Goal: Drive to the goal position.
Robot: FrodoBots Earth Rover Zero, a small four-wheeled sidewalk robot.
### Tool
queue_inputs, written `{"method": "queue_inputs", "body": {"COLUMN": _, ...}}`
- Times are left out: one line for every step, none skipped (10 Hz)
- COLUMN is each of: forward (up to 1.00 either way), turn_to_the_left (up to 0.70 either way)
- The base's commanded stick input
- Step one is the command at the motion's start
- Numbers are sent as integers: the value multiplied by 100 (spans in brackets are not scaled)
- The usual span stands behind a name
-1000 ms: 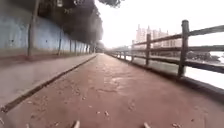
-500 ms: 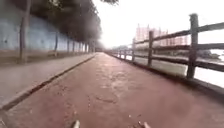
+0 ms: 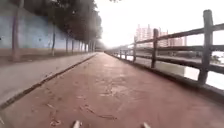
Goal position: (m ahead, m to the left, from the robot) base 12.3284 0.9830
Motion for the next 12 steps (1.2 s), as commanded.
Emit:
{"method": "queue_inputs", "body": {"forward": 70, "turn_to_the_left": 0}}
{"method": "queue_inputs", "body": {"forward": 70, "turn_to_the_left": 0}}
{"method": "queue_inputs", "body": {"forward": 70, "turn_to_the_left": 0}}
{"method": "queue_inputs", "body": {"forward": 70, "turn_to_the_left": 0}}
{"method": "queue_inputs", "body": {"forward": 70, "turn_to_the_left": 0}}
{"method": "queue_inputs", "body": {"forward": 70, "turn_to_the_left": 0}}
{"method": "queue_inputs", "body": {"forward": 70, "turn_to_the_left": 14}}
{"method": "queue_inputs", "body": {"forward": 70, "turn_to_the_left": 27}}
{"method": "queue_inputs", "body": {"forward": 70, "turn_to_the_left": 27}}
{"method": "queue_inputs", "body": {"forward": 70, "turn_to_the_left": 24}}
{"method": "queue_inputs", "body": {"forward": 70, "turn_to_the_left": 0}}
{"method": "queue_inputs", "body": {"forward": 70, "turn_to_the_left": 0}}
